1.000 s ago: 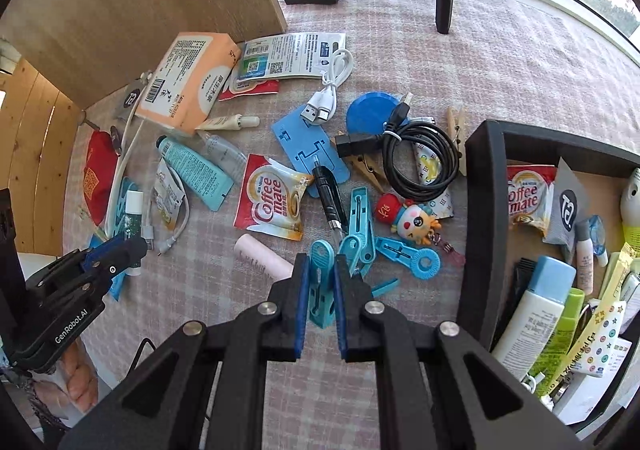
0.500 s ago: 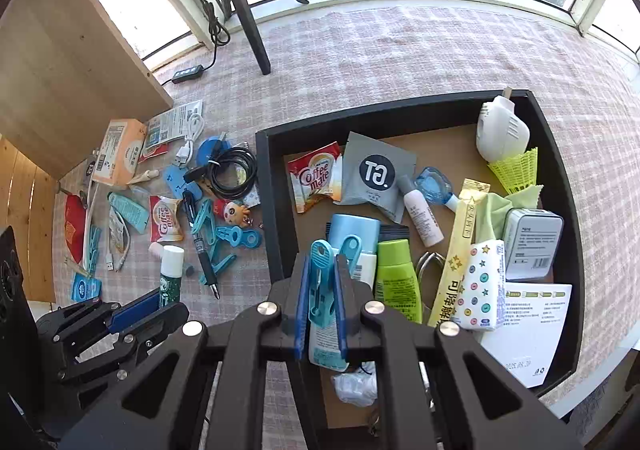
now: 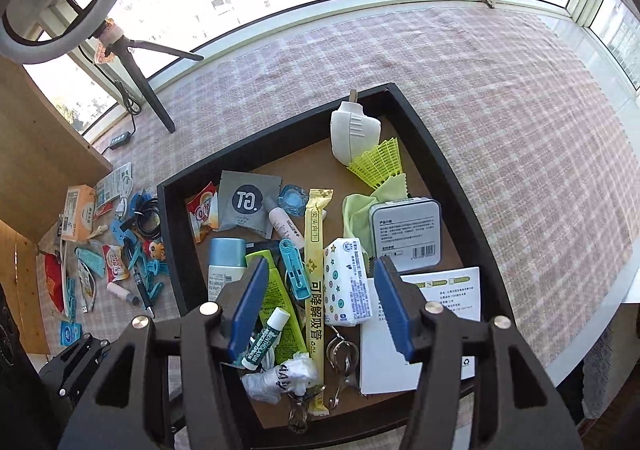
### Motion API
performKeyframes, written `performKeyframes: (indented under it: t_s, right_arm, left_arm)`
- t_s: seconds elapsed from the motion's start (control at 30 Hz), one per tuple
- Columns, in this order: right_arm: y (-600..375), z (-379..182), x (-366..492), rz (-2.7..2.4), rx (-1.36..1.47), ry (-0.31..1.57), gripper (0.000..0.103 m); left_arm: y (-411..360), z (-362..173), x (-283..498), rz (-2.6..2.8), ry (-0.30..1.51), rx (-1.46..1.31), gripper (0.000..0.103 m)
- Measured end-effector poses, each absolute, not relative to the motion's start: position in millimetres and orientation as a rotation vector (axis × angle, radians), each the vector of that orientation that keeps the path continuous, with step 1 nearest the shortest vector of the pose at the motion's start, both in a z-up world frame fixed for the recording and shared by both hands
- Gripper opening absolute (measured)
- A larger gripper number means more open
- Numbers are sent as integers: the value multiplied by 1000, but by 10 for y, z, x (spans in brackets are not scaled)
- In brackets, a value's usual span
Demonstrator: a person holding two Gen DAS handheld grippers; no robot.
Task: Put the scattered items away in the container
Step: 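Carry the lip balm and blue clothespin over the tray and open both grippers, then move both grippers back over the scattered items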
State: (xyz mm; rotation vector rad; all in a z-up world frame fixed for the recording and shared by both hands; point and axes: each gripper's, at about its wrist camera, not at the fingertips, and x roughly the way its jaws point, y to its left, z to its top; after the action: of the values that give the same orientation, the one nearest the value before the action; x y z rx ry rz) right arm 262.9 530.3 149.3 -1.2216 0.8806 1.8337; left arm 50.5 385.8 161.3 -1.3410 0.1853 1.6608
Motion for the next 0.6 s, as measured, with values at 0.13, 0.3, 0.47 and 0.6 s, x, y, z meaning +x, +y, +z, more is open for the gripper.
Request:
performKeyframes:
  t_s: [0.13,0.3,0.47,0.6]
  right_arm:
    - [5244,1497,2544,1868,-1221,889,54]
    - [5033,1454,2306,1929,-1247,857,54]
    - [4681,1416,2023,2012,-1282,799,54]
    - [4360,1354,1752,2094,-1352,773,54]
  left_arm:
    - [3705,1531,397,1693,175,-1379,61]
    - [3370,1420,206,1764,151,-1419,60]
    - [2837,1291,35,1857,130,-1484,60]
    - [2279,1204,-41,1970,100,-1524,60]
